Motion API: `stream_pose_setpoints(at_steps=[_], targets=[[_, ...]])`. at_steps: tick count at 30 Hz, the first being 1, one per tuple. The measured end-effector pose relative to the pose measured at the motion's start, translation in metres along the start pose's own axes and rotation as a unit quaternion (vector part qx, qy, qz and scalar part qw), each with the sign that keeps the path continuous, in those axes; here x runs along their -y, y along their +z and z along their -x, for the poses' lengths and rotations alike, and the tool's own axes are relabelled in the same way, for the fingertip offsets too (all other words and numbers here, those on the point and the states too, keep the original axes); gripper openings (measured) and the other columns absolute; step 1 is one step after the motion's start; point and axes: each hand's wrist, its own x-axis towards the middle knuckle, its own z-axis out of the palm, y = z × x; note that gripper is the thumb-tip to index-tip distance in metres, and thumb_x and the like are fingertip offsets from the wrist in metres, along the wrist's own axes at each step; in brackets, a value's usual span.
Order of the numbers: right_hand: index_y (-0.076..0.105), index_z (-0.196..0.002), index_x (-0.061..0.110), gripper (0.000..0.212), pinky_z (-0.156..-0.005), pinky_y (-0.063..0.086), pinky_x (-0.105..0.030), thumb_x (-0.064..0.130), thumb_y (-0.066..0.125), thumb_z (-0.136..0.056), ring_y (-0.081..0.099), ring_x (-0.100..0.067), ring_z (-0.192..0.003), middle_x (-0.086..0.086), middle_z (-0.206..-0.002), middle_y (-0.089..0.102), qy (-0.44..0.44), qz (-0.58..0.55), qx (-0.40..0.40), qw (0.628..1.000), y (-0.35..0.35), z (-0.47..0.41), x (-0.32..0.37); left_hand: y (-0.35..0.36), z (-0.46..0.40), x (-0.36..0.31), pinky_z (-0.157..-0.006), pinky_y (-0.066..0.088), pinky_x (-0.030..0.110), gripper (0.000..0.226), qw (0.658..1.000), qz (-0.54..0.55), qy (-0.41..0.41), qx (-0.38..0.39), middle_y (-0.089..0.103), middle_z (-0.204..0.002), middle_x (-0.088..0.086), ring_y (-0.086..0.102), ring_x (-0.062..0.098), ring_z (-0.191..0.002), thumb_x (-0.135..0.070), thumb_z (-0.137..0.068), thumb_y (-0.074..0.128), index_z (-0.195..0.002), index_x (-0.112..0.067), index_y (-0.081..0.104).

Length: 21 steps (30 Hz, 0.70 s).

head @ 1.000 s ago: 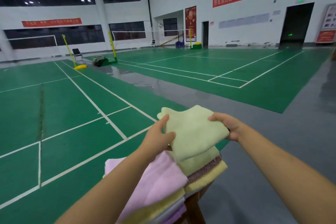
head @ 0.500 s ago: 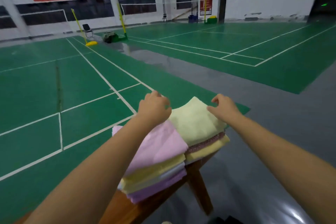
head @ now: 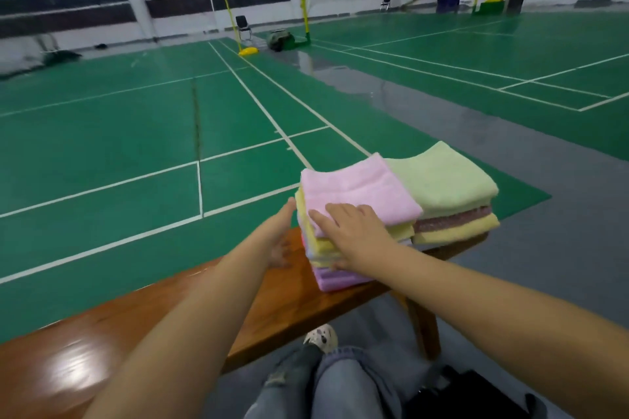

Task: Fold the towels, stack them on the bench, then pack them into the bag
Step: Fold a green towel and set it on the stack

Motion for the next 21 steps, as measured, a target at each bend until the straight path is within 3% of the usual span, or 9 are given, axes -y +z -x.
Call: stream_pose_setpoints(at_steps=[2,3,5,7,9,14,17,21], targets=[[0.04,-0.134,0.02,0.103,-0.071,0.048,-0.037,0.058,0.083,-0.048,0.062,-0.027,-0.09,-0.009,-0.11,0.062,0.017,0.015,-0.021,1.0,0.01,-0.004,0.002,0.001,-0.002,0.008,-0.105,0.032,0.054,0.085,0.998,0.011,-0.044,0.043,0.043,-0.139,0.017,0.043,0.035,-0.125,-0.071,-0.087,0.039,-0.14,-0.005,0.035],[0.045,-0.131,0.021,0.103,-0.067,0.049,-0.035,0.056,0.084,-0.043,0.063,-0.026,-0.084,-0.008,-0.104,0.064,0.023,0.016,-0.044,0.999,0.013,-0.006,0.001,0.003,-0.005,0.009,-0.102,0.036,0.053,0.082,0.996,0.014,-0.061,0.064,0.052,-0.125,0.017,0.05,0.034,-0.113,-0.071,-0.088,0.037,-0.126,0.001,0.046],[0.049,-0.131,0.021,0.099,-0.066,0.049,-0.035,0.052,0.085,-0.044,0.064,-0.026,-0.084,-0.008,-0.105,0.065,0.018,0.008,-0.074,0.997,0.019,-0.008,-0.001,0.004,-0.01,0.011,-0.089,0.047,0.048,0.077,0.992,0.011,-0.079,0.094,0.061,-0.105,0.016,0.058,0.032,-0.094,-0.071,-0.089,0.036,-0.107,0.001,0.056],[0.044,-0.131,0.022,0.105,-0.065,0.05,-0.034,0.053,0.086,-0.039,0.064,-0.025,-0.082,-0.008,-0.104,0.065,0.022,0.01,-0.096,0.995,0.022,-0.008,-0.003,0.004,-0.014,0.008,-0.072,0.05,0.042,0.072,0.992,-0.008,-0.077,0.104,0.062,-0.102,0.016,0.059,0.031,-0.089,-0.069,-0.088,0.041,-0.111,-0.002,0.058],[0.038,-0.129,0.021,0.112,-0.065,0.051,-0.035,0.056,0.086,-0.035,0.064,-0.025,-0.08,-0.009,-0.103,0.065,0.023,0.023,-0.106,0.994,0.027,-0.007,-0.003,0.003,-0.014,0.004,-0.065,0.05,0.04,0.07,0.993,-0.02,-0.068,0.1,0.061,-0.106,0.017,0.06,0.031,-0.091,-0.065,-0.089,0.044,-0.116,-0.002,0.055],[0.035,-0.13,0.02,0.112,-0.071,0.052,-0.04,0.063,0.083,-0.038,0.063,-0.028,-0.086,-0.013,-0.105,0.064,0.032,0.049,-0.103,0.993,0.03,-0.005,0.004,-0.006,-0.012,-0.003,-0.066,0.052,0.039,0.061,0.992,-0.022,-0.062,0.11,0.058,-0.117,0.019,0.059,0.032,-0.101,-0.061,-0.093,0.042,-0.109,-0.004,0.055],[0.04,-0.136,0.019,0.106,-0.076,0.05,-0.042,0.066,0.078,-0.049,0.061,-0.03,-0.091,-0.014,-0.11,0.062,0.042,0.055,-0.091,0.993,0.029,-0.005,0.005,-0.01,-0.013,-0.002,-0.063,0.053,0.035,0.07,0.992,-0.01,-0.077,0.104,0.057,-0.12,0.019,0.057,0.028,-0.096,-0.063,-0.091,0.043,-0.122,-0.002,0.051],[0.043,-0.128,0.017,0.116,-0.068,0.051,-0.042,0.068,0.082,-0.032,0.064,-0.03,-0.081,-0.014,-0.101,0.064,0.057,0.05,-0.122,0.99,0.026,-0.007,0.003,-0.011,-0.013,0.0,-0.068,0.051,0.035,0.067,0.988,0.043,-0.1,0.108,0.057,-0.099,0.016,0.054,0.022,-0.08,-0.059,-0.092,0.044,-0.121,0.002,0.048]])
